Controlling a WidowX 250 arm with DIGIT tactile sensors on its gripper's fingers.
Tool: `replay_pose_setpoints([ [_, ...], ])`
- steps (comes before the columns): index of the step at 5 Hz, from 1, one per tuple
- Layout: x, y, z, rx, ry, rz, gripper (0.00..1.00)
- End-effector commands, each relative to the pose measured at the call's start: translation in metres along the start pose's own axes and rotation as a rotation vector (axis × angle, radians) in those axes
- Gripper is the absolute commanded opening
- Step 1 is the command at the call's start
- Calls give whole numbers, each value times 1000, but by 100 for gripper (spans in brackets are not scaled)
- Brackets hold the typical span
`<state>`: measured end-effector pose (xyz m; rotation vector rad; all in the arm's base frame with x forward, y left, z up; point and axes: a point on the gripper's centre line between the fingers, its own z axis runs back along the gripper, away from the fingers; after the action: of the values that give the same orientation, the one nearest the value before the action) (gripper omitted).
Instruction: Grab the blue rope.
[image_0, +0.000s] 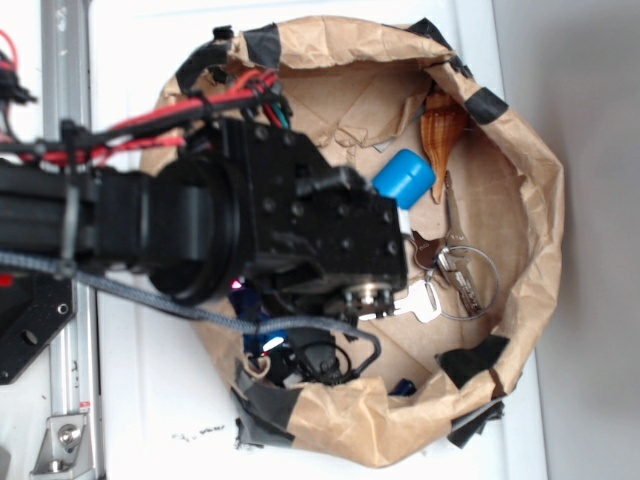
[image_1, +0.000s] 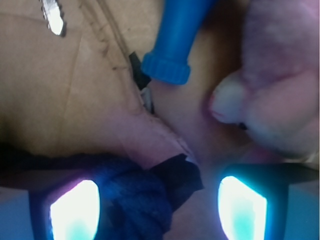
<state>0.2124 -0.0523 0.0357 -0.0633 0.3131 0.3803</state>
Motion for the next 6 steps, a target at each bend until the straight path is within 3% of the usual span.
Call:
replay_pose_setpoints([
  [1,-7,3,0,-6,-36,-38,100],
  [2,-13,-7,-4,-15,-50,-103,100],
  [3,-22,-18,-19,16,-53,-230,100],
  [4,-36,-22,-35,3,40,-265,100],
  [5,-40,-23,-37,-6,40,-233,0],
  [6,-33,-20,-31,-6,15,-220,0],
])
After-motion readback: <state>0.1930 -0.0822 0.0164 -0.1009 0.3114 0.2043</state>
